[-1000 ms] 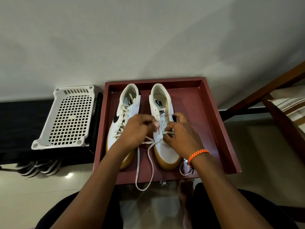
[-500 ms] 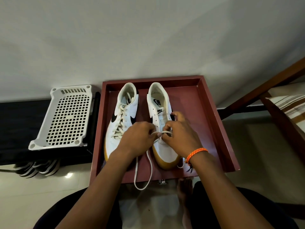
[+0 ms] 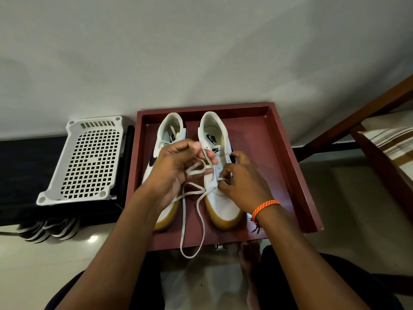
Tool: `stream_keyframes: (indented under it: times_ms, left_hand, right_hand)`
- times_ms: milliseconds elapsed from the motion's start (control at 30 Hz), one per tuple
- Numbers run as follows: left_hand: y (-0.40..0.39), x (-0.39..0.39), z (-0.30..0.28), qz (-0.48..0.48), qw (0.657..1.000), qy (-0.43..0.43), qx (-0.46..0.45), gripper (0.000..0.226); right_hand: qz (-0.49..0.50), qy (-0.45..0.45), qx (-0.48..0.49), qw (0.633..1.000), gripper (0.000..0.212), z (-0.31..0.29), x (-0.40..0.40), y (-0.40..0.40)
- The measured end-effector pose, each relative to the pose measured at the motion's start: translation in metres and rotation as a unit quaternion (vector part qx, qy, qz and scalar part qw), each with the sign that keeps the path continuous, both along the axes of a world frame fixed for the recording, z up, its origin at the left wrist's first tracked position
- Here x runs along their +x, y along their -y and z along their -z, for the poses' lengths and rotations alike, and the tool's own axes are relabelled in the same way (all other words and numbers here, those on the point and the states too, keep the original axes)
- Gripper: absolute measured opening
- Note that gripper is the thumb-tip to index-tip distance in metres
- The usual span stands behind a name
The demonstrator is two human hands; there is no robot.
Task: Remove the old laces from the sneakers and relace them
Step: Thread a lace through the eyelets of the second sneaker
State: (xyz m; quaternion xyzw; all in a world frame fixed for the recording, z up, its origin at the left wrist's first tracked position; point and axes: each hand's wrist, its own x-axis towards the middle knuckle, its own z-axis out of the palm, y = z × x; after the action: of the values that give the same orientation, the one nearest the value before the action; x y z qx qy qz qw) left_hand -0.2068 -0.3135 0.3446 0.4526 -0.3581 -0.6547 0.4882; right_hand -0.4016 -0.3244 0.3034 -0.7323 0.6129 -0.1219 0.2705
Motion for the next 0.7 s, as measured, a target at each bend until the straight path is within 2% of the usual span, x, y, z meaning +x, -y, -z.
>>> stream_keyframes:
  times_ms: [33,67,100,133,167,233,267,300,333,400,533,633,700]
  left_hand:
    - [0.001,0.003,-0.004,-0.024,0.998,-0.049,0.008,0.024]
    - [0.002,0.006,-0.007,-0.043,0.997,-0.063,0.015,0.023]
    - [0.003,0.010,-0.007,-0.057,0.998,-0.023,0.017,0.021]
    - [0.004,0.012,-0.002,-0.060,0.995,0.074,0.010,0.016]
    - [0.004,0.013,0.005,-0.047,0.978,0.204,-0.007,0.012]
    - [0.003,0.008,0.024,0.040,0.893,0.445,-0.053,0.016]
    - [0.000,0.003,0.033,0.091,0.843,0.526,-0.067,0.026]
    - [-0.002,-0.004,0.040,0.123,0.805,0.576,-0.074,0.034]
    - [-0.005,-0.010,0.043,0.136,0.787,0.596,-0.080,0.038]
    - [-0.003,-0.014,0.047,0.132,0.798,0.580,-0.096,0.035]
    - [0.005,-0.004,0.040,0.111,0.868,0.476,-0.090,0.026]
    - [0.003,-0.002,0.019,0.063,0.958,0.275,-0.052,0.026]
    - [0.002,0.000,0.005,0.031,0.995,0.096,-0.027,0.024]
  right_hand:
    - [0.000,0.002,0.001,1.000,0.004,0.001,0.000,0.000]
    - [0.000,0.004,0.002,1.000,0.004,0.001,0.000,0.000]
    - [0.001,0.006,0.002,1.000,0.004,0.001,0.000,0.000]
    - [0.002,0.006,0.001,1.000,0.004,0.001,0.000,0.000]
    - [0.003,0.005,0.001,1.000,0.004,0.001,0.000,-0.001]
    - [0.006,0.003,0.001,1.000,0.004,0.001,0.000,-0.001]
    - [0.006,0.003,0.001,1.000,0.004,0.000,0.000,-0.001]
    - [0.007,0.005,0.000,1.000,0.007,0.000,0.000,-0.001]
    - [0.006,0.007,-0.001,1.000,0.009,-0.001,0.000,-0.001]
    - [0.005,0.006,0.002,1.000,0.009,-0.001,0.001,-0.001]
    - [0.006,0.005,-0.002,1.000,0.005,0.002,0.001,0.000]
    - [0.006,0.006,-0.001,1.000,0.005,0.004,0.000,0.001]
    - [0.006,0.008,-0.003,1.000,0.004,0.005,0.000,0.002]
